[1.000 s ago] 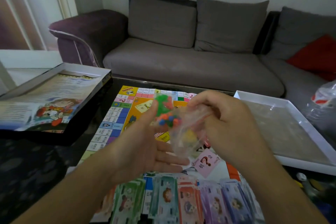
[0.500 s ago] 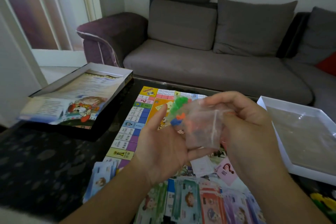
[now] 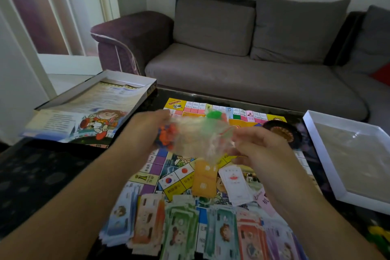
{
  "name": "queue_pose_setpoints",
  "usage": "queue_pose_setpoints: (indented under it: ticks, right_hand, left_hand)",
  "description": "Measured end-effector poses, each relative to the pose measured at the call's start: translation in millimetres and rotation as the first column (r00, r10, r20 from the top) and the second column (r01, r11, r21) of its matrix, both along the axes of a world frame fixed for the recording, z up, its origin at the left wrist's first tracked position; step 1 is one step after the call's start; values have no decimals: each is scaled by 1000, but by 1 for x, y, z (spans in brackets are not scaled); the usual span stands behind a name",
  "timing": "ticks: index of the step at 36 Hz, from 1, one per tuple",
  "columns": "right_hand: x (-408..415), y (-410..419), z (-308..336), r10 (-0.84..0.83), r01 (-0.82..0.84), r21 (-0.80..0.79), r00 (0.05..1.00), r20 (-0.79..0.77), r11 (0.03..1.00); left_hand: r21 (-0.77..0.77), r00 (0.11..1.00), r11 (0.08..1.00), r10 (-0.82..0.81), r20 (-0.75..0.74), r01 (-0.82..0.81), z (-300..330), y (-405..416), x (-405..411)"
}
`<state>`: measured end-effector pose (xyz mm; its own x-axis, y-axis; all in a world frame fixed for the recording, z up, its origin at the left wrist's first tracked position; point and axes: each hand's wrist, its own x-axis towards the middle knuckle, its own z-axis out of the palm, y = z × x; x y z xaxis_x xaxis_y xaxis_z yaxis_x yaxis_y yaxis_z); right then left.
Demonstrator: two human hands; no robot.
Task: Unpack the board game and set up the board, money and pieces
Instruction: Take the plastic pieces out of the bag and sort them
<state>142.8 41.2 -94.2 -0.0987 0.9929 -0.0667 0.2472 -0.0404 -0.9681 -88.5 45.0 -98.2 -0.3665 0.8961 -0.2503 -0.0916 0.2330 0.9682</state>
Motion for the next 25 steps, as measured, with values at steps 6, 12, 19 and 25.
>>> queue_pose_setpoints:
  ticks: [6, 12, 19, 25]
  right_hand:
    - [4, -3, -3, -32, 34, -68, 999, 38, 997]
    - [11, -9, -8, -57, 63, -83, 996, 74, 995]
    - [15, -14, -11, -63, 71, -95, 994, 88, 993]
    - [18, -16, -15, -66, 73, -95, 995, 69, 993]
  left_hand:
    - [69, 896, 991, 134, -422, -116, 9, 11, -40]
    - [120, 598, 987, 161, -785, -107, -1, 25, -49]
    - [146, 451, 989, 130, -883, 0, -13, 29, -37]
    - [160, 388, 983, 114, -915, 88, -10, 22, -30]
